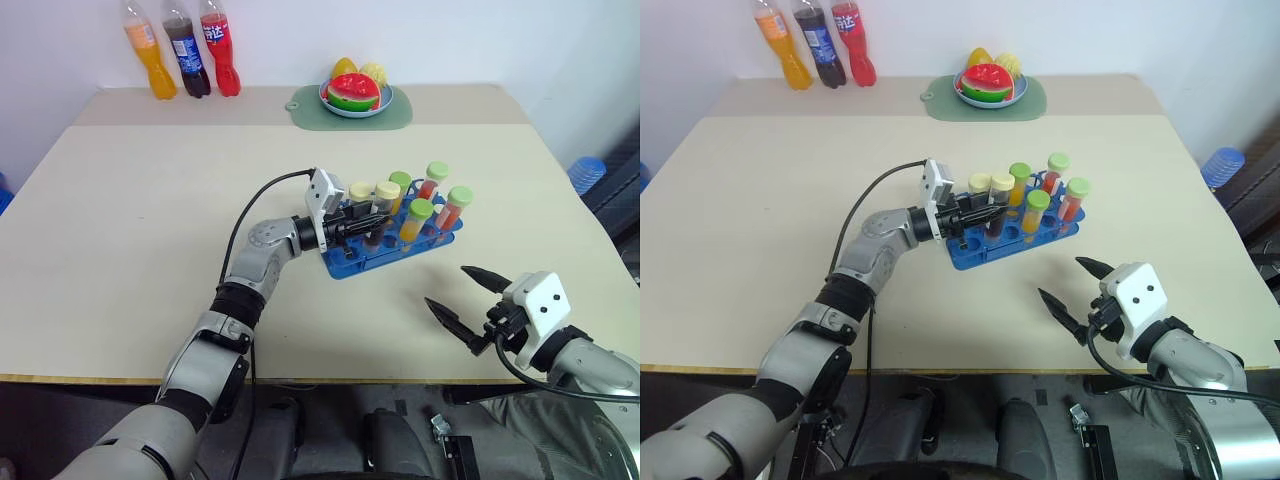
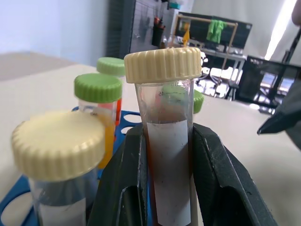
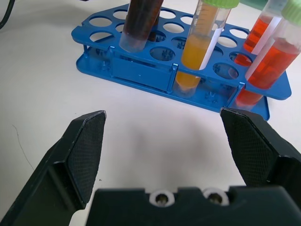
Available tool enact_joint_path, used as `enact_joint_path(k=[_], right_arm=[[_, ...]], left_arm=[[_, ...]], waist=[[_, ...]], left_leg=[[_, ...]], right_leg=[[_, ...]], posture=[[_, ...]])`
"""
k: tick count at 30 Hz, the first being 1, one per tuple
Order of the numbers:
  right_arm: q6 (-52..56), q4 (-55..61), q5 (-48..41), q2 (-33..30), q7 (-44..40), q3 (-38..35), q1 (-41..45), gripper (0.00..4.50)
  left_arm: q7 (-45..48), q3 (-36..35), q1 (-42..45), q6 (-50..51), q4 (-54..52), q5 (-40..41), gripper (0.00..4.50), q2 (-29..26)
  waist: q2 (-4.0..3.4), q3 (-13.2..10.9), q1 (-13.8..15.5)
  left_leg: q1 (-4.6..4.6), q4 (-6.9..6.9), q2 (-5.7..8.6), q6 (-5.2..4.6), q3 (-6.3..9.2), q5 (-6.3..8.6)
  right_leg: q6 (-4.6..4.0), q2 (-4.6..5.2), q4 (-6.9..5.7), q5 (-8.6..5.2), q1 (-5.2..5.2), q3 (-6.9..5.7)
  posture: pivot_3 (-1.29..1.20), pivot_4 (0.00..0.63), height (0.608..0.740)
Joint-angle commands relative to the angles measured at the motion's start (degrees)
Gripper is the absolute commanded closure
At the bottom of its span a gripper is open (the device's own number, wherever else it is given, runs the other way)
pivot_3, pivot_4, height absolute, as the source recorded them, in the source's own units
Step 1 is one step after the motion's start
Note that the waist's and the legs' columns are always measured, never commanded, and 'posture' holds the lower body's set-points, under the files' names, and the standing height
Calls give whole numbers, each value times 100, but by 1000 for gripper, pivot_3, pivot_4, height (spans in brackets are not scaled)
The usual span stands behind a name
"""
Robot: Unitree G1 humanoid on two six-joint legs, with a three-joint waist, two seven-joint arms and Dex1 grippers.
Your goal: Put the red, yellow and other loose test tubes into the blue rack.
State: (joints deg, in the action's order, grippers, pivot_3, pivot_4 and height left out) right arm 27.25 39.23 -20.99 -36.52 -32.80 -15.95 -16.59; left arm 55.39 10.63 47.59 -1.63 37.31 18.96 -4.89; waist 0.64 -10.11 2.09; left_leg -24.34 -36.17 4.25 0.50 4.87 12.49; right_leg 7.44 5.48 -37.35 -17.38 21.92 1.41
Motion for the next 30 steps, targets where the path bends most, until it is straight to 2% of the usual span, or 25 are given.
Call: enact_joint_path(k=[1, 3, 4, 8, 10, 16, 22, 24, 30], right_arm=[[-99, 106, 7, 70, 32, -26, -38, 209], [-93, 112, -1, 95, 42, -35, -75, 209], [-92, 120, -3, 107, 46, -42, -104, 209], [-89, 140, -22, 151, 45, -89, -217, 209], [-91, 131, -29, 168, 38, -114, -251, 209], [-181, -41, -57, 215, -15, -153, -249, 209], [-508, -473, -11, 395, 18, -327, -234, 209], [-646, -600, 18, 437, 27, -407, -257, 209], [-887, -1029, -89, 476, -3, -552, -45, 209]], left_arm=[[280, 238, -188, -407, 239, -508, 3765, -107], [377, 227, -220, -527, 270, -577, 3765, -119], [378, 217, -244, -644, 270, -633, 2704, -137], [306, -16, -495, -854, -94, -600, 761, -255], [474, -180, -673, -427, -619, -276, 761, -398], [226, -813, -1491, 78, -2377, 134, 761, -1134], [-66, -1467, -2935, 415, -3591, 121, 761, -2182], [4, -1769, -3520, 696, -4018, 410, 761, -2547], [-336, -2295, -4836, 1443, -5198, 853, 761, -2939]], waist=[[-2, 1, -1], [-2, 1, -1], [-2, 1, -1], [-4, 2, -3], [-4, 2, -20], [-6, 3, -136], [-17, 10, -151], [-20, 11, -151], [-22, 12, -132]], left_leg=[[1, 0, 0, 0, 0, 0], [2, 1, 0, 0, 0, 0], [2, 1, 0, 0, 1, 0], [-1, 3, 0, -1, 2, 0], [-1, 3, 0, -1, 2, 0], [-3, 6, -2, 0, 3, 0], [-2, 15, -4, 2, 3, -1], [-2, 15, -3, 2, 1, 0], [0, 8, -5, 3, 7, 2]], right_leg=[[0, 0, 0, 0, -1, 0], [0, -1, 0, 0, 0, 0], [0, -1, 0, 0, 0, 0], [0, 0, 0, 0, 4, 0], [0, 0, -1, 0, 4, 1], [-1, 0, -8, 0, 12, 2], [-3, 2, -8, -1, 17, 6], [-3, 5, -8, -1, 17, 7], [-6, 19, 0, -1, 26, 9]], posture=[[0, 150, 740], [0, 150, 740], [0, 150, 740], [0, 150, 740], [0, 150, 740], [0, 150, 740], [0, 150, 740], [0, 150, 740], [0, 150, 740]])
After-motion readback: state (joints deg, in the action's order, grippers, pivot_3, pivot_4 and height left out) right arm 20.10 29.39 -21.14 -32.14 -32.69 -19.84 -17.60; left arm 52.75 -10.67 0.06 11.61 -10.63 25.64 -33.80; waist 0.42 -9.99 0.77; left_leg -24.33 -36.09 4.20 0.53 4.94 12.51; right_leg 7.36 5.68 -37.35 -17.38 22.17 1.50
